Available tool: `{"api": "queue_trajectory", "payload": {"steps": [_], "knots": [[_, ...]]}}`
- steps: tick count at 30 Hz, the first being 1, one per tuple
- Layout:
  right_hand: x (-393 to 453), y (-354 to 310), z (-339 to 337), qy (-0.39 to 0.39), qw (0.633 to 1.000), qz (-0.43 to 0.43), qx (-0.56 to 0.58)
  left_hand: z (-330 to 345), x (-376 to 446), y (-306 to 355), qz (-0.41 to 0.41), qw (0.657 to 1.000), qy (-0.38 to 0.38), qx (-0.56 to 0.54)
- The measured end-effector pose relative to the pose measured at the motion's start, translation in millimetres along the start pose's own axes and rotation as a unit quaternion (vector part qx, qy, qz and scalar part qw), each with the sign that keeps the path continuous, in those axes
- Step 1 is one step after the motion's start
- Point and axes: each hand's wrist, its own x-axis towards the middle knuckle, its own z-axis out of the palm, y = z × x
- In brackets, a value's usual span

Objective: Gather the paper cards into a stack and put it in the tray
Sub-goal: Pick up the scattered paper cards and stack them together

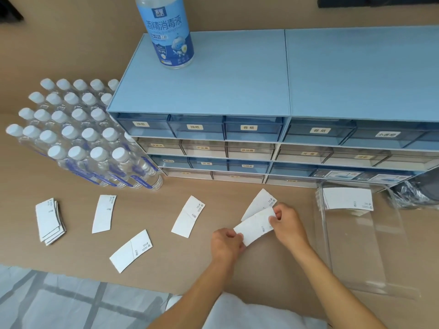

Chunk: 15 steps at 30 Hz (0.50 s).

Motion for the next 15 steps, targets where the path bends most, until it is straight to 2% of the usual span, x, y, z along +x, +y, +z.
{"api": "queue_trajectory", "payload": {"steps": [3,6,15], "knots": [[25,-1,-13,-0.012,0.996,-0.013,-0.084,19,0,13,-0.054,0.997,-0.039,-0.043],[45,-4,-20,-0.021,0.990,-0.032,-0.138,35,4,28,-0.093,0.993,-0.030,-0.063],[72,-8,-22,-0.052,0.987,-0.039,-0.148,53,18,44,-0.173,0.978,0.003,-0.116]]}}
